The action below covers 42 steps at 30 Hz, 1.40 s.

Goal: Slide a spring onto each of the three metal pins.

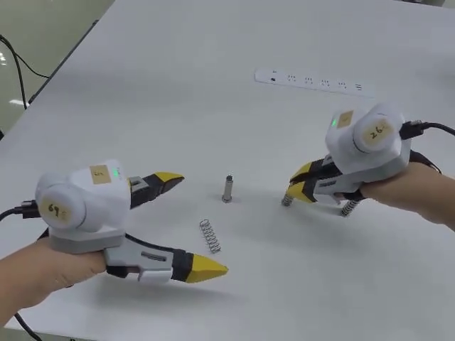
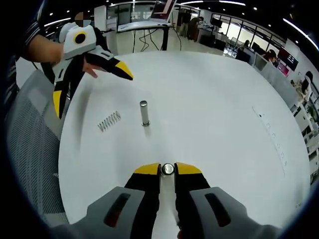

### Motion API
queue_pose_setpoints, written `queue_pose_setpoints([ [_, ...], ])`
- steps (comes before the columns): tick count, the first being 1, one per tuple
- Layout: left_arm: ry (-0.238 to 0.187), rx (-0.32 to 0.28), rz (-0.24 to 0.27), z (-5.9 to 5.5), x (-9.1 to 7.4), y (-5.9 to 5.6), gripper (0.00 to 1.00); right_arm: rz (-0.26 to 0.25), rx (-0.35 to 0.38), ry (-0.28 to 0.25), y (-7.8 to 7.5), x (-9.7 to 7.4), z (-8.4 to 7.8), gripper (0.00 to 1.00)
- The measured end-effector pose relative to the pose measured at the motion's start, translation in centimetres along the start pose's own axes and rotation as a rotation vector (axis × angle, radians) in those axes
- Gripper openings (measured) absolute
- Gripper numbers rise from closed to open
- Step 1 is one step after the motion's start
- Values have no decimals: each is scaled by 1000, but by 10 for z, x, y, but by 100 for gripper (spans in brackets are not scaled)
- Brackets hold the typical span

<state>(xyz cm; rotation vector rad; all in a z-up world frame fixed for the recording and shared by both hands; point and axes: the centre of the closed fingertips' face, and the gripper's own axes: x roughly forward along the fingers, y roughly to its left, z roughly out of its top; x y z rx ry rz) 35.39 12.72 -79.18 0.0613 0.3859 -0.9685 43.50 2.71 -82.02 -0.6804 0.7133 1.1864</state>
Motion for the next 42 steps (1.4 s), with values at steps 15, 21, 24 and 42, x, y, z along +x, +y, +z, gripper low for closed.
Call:
queue_pose_setpoints([
  [15, 1, -7, -4, 1, 2, 0, 97, -3, 1, -18, 1, 0, 0, 9],
  [21, -1, -7, -2, 2, 1, -1, 97, -9, 5, -27, 1, 0, -1, 14],
  [24, -4, -7, -3, 3, 1, -1, 97, -12, 19, -37, 1, -1, 0, 16],
  [42, -8, -4, -3, 7, 2, -2, 97, -38, 72, -87, -1, -10, 3, 19],
])
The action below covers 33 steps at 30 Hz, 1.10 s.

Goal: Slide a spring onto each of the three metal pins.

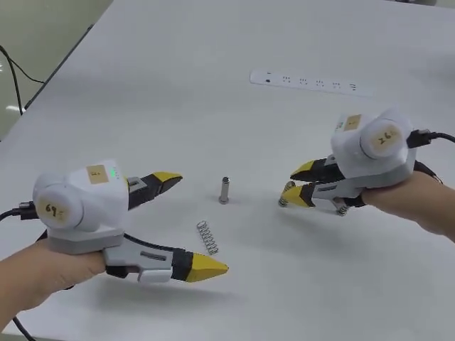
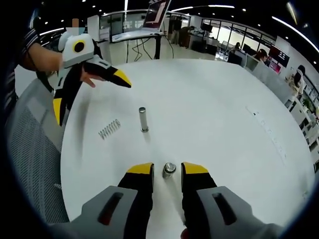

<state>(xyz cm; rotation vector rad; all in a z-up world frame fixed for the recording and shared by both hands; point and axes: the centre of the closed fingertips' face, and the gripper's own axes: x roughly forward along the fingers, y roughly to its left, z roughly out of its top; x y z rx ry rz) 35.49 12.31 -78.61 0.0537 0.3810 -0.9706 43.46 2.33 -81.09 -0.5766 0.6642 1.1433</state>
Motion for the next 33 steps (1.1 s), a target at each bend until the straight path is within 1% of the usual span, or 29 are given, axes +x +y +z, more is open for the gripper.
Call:
queue_pose_setpoints([
  [7, -2, 0, 1, 1, 0, 0, 97, -17, 25, -30, 2, -6, 4, 21],
  [9, -2, 1, 0, 1, 0, 0, 97, -29, 39, -45, 1, -8, 5, 21],
  [12, -2, 1, 1, 1, 0, 0, 97, -33, 70, -72, 3, -11, 8, 22],
  [17, -3, 2, 3, 2, -1, 1, 97, -43, 91, -89, 6, -15, 6, 22],
  [21, -9, -1, 2, 4, -1, 1, 97, -52, 129, -126, 4, -20, 7, 23],
  [26, -6, 2, -3, 5, 0, 0, 97, -72, 144, -152, 4, -27, 9, 23],
  [31, -7, 1, -2, 5, 0, -1, 97, -83, 180, -211, 9, -34, 18, 23],
  [33, -7, -1, -2, 5, -1, -1, 97, -91, 193, -227, 11, -35, 18, 22],
])
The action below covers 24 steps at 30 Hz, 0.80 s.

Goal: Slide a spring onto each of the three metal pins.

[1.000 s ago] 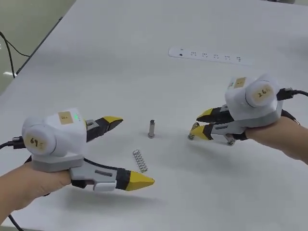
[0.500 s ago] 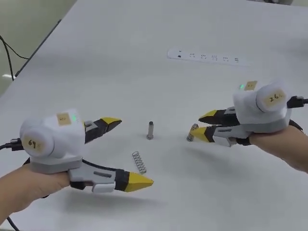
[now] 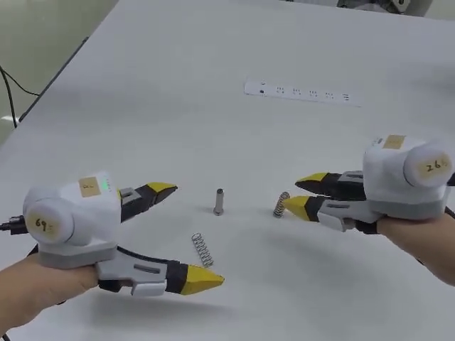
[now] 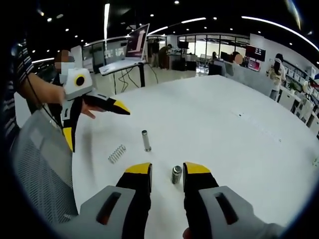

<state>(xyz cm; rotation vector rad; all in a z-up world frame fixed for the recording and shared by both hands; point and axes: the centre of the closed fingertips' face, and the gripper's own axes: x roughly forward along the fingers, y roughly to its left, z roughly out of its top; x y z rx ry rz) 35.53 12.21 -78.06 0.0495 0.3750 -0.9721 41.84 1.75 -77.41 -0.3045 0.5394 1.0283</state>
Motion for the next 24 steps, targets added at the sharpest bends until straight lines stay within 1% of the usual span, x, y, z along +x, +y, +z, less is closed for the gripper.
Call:
queue_pose_setpoints([
  [4, 1, 0, -1, 0, 0, 0, 97, 2, 33, -1, 4, 0, -7, 22],
  [9, -1, 1, -5, 2, -1, -2, 97, 0, 49, -5, 7, -3, -12, 22],
  [13, 0, 4, -6, 3, -1, -2, 97, 11, 52, 3, 13, -5, -16, 22],
  [19, -4, 8, -10, 5, 0, -3, 97, 9, 63, 10, 16, -8, -22, 22],
  [24, -4, 9, -11, 5, 0, -4, 97, 13, 72, 13, 19, -8, -26, 21],
])
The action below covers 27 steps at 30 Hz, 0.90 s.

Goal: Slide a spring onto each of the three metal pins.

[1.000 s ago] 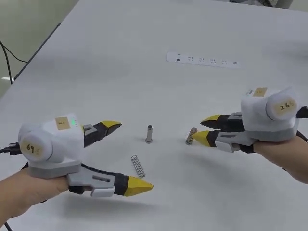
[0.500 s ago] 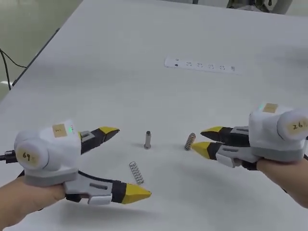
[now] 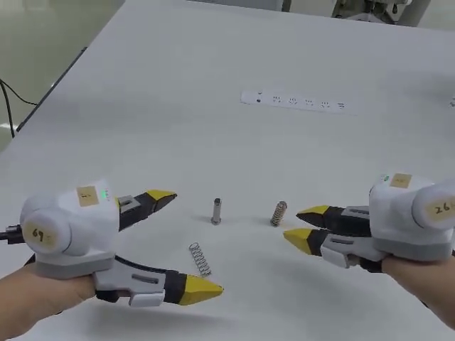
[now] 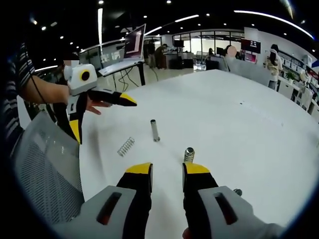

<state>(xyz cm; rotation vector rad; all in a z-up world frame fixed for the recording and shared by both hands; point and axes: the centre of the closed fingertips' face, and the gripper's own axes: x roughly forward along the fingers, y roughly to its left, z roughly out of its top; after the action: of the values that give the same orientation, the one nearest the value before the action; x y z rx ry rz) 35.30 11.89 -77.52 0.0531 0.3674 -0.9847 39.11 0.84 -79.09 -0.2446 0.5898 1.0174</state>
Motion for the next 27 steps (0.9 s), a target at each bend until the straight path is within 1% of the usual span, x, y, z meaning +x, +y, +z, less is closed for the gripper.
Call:
queue_pose_setpoints([
  [7, -1, 0, 1, -1, -2, -2, 97, 1, 10, 16, 3, 1, -9, 21],
  [12, -4, -1, 5, -1, -3, -1, 97, 6, 12, 22, 6, 3, -11, 21],
  [21, -6, -2, 8, -3, -6, -1, 97, 43, 4, 18, 24, 19, -1, 21],
  [27, -8, -3, 11, -3, -8, 1, 97, 60, -6, 13, 32, 28, 7, 21],
])
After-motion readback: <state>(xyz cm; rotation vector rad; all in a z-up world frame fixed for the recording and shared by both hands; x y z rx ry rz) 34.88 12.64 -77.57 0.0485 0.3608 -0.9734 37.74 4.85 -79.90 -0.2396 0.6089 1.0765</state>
